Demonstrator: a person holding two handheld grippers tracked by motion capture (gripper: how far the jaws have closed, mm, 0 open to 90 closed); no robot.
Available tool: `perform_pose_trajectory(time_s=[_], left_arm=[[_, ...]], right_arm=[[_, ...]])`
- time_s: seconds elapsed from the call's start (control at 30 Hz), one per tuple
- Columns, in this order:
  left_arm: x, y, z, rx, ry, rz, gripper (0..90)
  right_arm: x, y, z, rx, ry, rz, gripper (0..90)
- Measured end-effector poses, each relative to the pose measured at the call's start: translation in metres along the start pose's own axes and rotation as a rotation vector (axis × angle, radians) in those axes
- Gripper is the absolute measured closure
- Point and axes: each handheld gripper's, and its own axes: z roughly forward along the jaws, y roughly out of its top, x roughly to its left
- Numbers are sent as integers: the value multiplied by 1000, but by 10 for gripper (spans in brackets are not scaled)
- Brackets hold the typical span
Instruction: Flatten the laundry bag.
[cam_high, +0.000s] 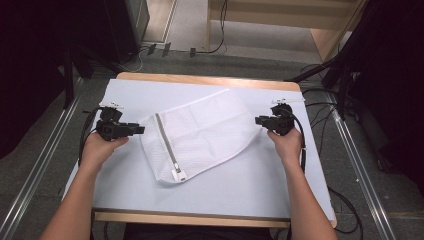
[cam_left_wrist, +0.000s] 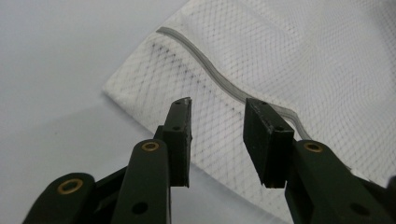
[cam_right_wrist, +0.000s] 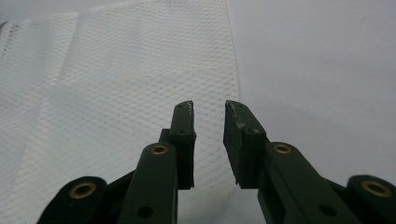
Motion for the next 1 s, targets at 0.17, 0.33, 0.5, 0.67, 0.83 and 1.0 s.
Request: perform_pose_trajectory(time_s=[0.17, 0.33, 0.5, 0.67, 0.83, 1.0], left_arm=[[3, 19, 20, 41, -32, 37, 593], [8, 39, 42, 64, -26, 52, 590], [13, 53, 60, 84, -20, 67, 577], [17, 61, 77, 104, 4, 78, 542], [20, 62, 88, 67, 3, 101, 506], [24, 62, 97, 81, 17, 103, 488]], right_arm=[[6, -5, -12, -10, 17, -3, 745], [18, -15, -13, 13, 25, -33, 742], [31, -23, -7, 34, 43, -56, 725], [42, -32, -1, 49, 69, -66, 714], [45, -44, 6, 79, 71, -66, 686], [42, -52, 8, 101, 55, -55, 673]])
